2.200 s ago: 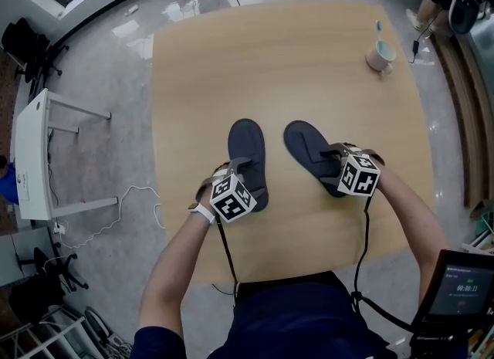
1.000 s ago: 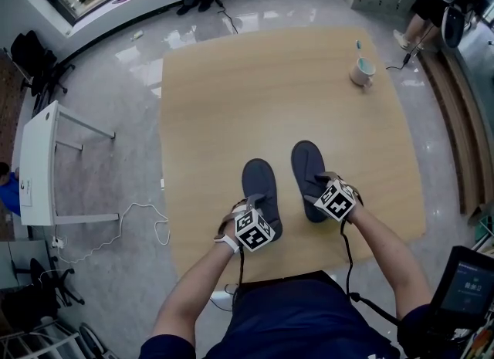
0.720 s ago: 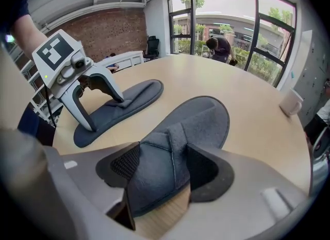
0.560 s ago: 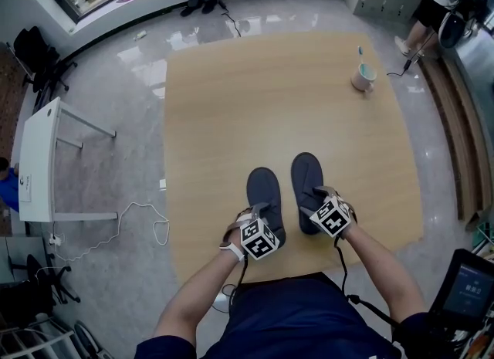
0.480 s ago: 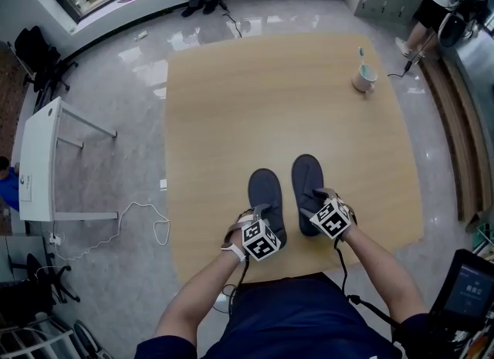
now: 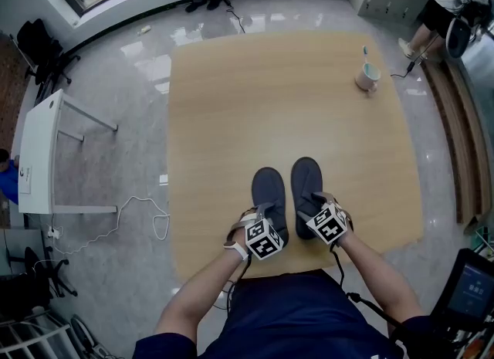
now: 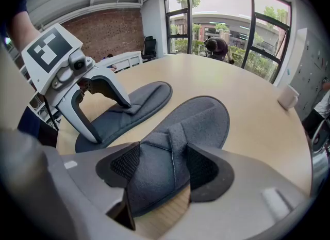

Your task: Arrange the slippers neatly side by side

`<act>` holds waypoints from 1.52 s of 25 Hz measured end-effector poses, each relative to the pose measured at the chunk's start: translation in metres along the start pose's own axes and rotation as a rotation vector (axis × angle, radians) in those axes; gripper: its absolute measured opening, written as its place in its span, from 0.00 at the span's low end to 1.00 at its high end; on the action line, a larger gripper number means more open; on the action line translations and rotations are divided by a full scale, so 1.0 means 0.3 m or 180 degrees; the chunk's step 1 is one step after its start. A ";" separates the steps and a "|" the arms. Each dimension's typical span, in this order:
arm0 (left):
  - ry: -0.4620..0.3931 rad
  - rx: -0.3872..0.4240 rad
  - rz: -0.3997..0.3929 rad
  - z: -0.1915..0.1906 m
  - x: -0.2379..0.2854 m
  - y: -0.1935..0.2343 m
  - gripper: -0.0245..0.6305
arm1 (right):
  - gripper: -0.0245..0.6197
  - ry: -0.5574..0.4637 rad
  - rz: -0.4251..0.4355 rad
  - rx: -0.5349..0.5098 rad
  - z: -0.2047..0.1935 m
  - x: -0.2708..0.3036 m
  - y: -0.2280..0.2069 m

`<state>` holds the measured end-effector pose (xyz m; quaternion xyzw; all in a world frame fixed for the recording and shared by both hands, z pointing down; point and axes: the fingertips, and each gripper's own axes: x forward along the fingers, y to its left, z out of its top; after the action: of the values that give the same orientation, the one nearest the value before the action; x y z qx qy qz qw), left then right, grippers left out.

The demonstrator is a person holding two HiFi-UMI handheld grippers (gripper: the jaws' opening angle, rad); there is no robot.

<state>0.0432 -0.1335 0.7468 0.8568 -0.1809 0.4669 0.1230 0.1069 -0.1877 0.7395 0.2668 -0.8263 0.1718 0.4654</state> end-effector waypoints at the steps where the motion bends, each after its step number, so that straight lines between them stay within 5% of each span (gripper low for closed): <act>1: -0.0001 -0.0004 -0.0002 0.001 0.002 -0.006 0.58 | 0.49 -0.0009 0.0000 0.0007 -0.004 -0.002 0.006; 38: 0.0057 -0.0101 0.0075 0.041 0.064 -0.006 0.58 | 0.49 -0.0063 0.0021 0.0023 -0.046 0.010 0.064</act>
<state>0.0630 -0.1403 0.7564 0.8484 -0.1972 0.4730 0.1326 0.1033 -0.1660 0.7483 0.2674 -0.8311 0.1737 0.4557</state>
